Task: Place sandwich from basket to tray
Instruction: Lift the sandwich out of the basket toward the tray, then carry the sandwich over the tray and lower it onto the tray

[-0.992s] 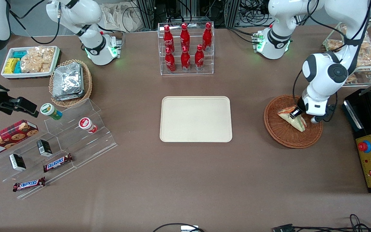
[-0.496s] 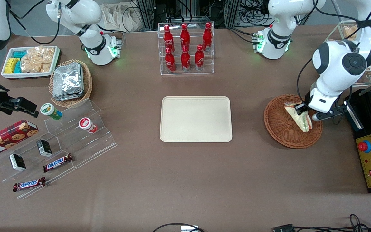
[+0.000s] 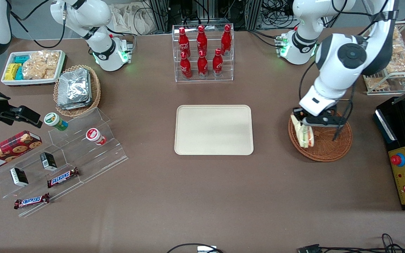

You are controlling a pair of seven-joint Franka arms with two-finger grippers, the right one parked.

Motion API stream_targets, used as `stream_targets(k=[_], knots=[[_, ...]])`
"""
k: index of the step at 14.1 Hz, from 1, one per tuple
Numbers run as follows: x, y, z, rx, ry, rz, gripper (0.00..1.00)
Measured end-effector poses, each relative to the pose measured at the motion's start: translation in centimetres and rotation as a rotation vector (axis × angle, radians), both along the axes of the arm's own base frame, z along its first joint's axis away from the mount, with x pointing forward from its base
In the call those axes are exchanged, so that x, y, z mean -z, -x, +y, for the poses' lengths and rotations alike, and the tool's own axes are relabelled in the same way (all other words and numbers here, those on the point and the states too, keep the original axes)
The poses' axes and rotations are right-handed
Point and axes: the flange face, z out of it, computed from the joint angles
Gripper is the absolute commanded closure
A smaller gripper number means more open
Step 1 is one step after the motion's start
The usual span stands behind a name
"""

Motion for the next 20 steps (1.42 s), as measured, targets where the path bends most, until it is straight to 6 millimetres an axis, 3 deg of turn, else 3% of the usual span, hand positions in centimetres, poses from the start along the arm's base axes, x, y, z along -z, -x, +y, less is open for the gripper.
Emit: stream_targets(k=[6,11,14,20], knots=[[1.4,1.8,-9.3,0.036,0.01,0.017,0.92],[7.0,3.5,-15.7,0.041,-0.02,0.087,0.92],[9.3,4.1,-18.2,0.061,-0.01,0.131,0.92],[14.7,5.5,-20.2,0.057,-0.067,0.142,0.92]])
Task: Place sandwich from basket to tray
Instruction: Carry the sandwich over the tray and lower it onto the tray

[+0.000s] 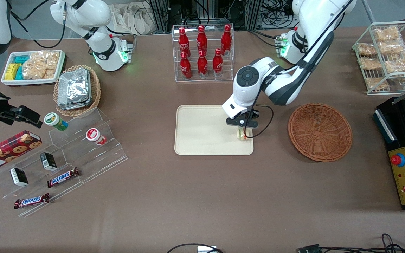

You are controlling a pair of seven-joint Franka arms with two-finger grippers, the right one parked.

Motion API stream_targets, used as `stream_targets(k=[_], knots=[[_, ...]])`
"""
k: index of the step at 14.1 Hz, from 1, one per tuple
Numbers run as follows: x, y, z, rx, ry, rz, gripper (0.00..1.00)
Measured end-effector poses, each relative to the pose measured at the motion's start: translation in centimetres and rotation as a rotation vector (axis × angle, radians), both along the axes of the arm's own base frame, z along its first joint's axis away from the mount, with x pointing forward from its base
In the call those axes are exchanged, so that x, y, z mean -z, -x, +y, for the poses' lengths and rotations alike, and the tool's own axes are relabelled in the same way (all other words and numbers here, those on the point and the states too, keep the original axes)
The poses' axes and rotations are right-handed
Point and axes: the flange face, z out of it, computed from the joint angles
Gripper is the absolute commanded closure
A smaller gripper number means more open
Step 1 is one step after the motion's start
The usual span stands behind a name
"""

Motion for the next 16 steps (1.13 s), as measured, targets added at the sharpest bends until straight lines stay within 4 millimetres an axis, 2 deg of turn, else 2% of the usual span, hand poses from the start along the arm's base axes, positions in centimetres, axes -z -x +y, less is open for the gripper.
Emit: stream_targets(k=[5,7,8,9,10,11,14,16], knots=[[3.5,0.3,-0.3,0.021,0.005,0.038,0.89],[4.3,0.4,-0.3,0.027,0.003,0.048,0.81],[4.5,0.5,-0.3,0.029,0.003,0.051,0.74],[4.6,0.5,-0.3,0.029,0.004,0.053,0.54],[4.6,0.4,-0.3,0.029,0.004,0.053,0.19],[4.6,0.4,-0.4,0.029,0.006,0.052,0.0],[4.3,0.0,-0.6,0.022,0.013,0.047,0.0],[3.5,-0.9,-0.9,-0.027,0.024,0.027,0.0]])
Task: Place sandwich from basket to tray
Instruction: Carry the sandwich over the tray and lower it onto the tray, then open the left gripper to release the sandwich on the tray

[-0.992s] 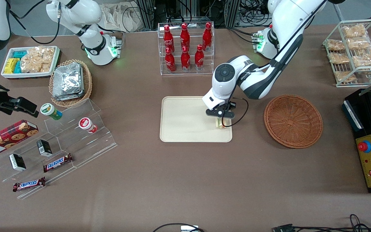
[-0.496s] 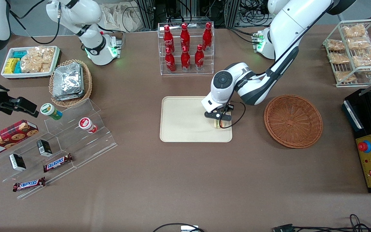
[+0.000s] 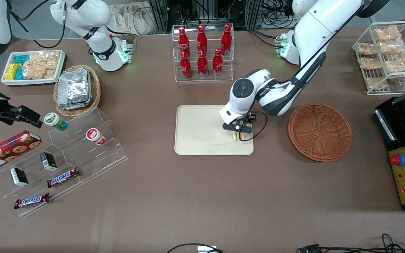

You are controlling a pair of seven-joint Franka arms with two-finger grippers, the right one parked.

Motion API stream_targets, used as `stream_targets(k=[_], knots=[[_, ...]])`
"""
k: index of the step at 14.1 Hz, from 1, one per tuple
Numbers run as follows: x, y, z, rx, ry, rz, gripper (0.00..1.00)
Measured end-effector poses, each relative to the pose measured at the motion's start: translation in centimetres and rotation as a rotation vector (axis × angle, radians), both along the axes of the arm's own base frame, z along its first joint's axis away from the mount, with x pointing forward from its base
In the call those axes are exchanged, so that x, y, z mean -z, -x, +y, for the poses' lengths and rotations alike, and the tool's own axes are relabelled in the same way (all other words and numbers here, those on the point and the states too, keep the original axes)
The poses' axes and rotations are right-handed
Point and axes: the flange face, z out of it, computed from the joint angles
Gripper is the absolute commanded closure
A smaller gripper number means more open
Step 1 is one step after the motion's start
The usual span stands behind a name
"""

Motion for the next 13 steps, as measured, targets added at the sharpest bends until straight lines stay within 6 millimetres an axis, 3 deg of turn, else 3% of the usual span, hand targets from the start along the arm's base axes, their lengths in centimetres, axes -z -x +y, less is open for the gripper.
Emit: stream_targets(k=[8,13], knots=[[-9.4,-8.6,0.9,-0.262,-0.04,-0.087,0.0],[-14.4,-14.1,6.5,-0.413,-0.057,-0.12,0.0]])
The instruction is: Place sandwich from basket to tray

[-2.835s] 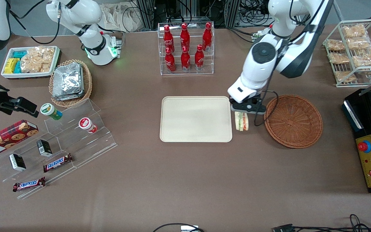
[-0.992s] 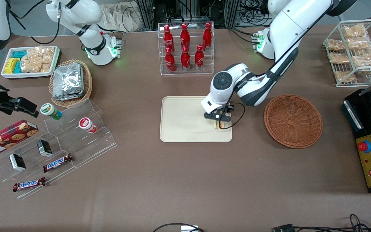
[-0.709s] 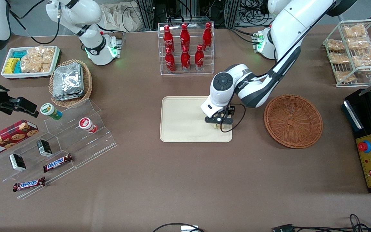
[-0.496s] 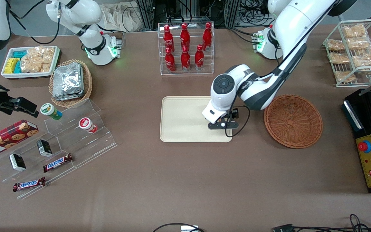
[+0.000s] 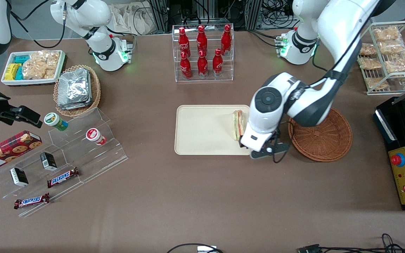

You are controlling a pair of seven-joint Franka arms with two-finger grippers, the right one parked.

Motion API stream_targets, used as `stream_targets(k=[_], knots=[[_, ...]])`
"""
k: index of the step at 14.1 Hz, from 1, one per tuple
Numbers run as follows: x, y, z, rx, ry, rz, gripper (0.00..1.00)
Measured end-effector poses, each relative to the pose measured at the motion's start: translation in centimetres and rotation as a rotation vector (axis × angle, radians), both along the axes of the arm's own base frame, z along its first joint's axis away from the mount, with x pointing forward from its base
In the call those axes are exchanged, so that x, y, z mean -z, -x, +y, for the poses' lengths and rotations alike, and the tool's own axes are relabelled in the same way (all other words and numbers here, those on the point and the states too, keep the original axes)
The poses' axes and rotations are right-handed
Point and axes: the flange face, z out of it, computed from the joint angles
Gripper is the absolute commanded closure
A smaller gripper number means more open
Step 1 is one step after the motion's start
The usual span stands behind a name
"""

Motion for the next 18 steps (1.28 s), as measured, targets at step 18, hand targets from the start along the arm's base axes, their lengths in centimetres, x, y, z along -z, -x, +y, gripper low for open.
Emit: stream_targets(k=[18], knots=[[-11.3,-3.3,16.2,-0.094,0.109,0.042,0.0]])
